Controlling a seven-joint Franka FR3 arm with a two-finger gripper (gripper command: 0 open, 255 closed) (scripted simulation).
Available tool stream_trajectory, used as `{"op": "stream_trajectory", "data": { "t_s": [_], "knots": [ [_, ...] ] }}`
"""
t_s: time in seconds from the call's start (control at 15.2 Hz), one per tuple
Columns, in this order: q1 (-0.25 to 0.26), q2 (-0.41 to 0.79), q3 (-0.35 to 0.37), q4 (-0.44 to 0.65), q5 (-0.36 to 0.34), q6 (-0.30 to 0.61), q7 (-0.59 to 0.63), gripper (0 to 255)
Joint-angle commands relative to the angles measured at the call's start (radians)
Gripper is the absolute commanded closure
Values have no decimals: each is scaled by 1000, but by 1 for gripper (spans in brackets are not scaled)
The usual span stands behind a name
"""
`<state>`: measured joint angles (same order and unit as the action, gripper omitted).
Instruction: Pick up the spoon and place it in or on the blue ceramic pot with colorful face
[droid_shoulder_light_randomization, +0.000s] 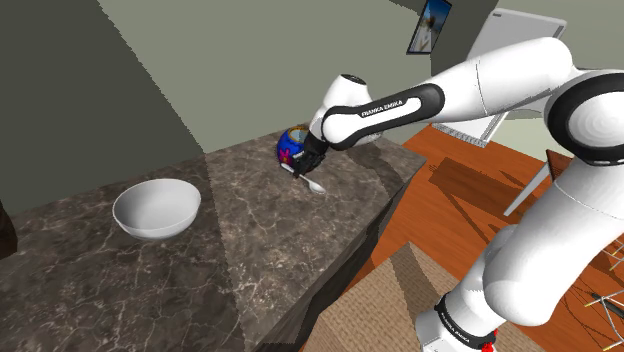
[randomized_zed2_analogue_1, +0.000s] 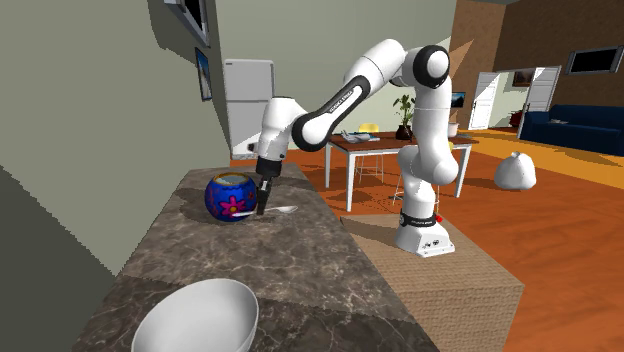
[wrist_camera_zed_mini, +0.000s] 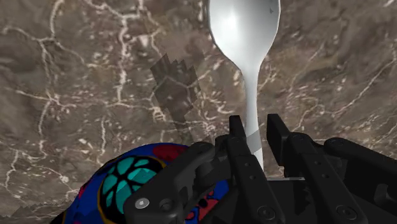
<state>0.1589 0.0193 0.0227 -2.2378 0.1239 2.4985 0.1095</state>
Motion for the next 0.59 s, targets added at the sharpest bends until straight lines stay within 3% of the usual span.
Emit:
{"op": "stream_trajectory", "data": {
  "t_s": [0.0, 0.53],
  "knots": [
    [0, -19, 0, 9, -4, -28, 5, 255],
    [-2, -69, -2, 64, -15, -134, 19, 255]
  ]
}}
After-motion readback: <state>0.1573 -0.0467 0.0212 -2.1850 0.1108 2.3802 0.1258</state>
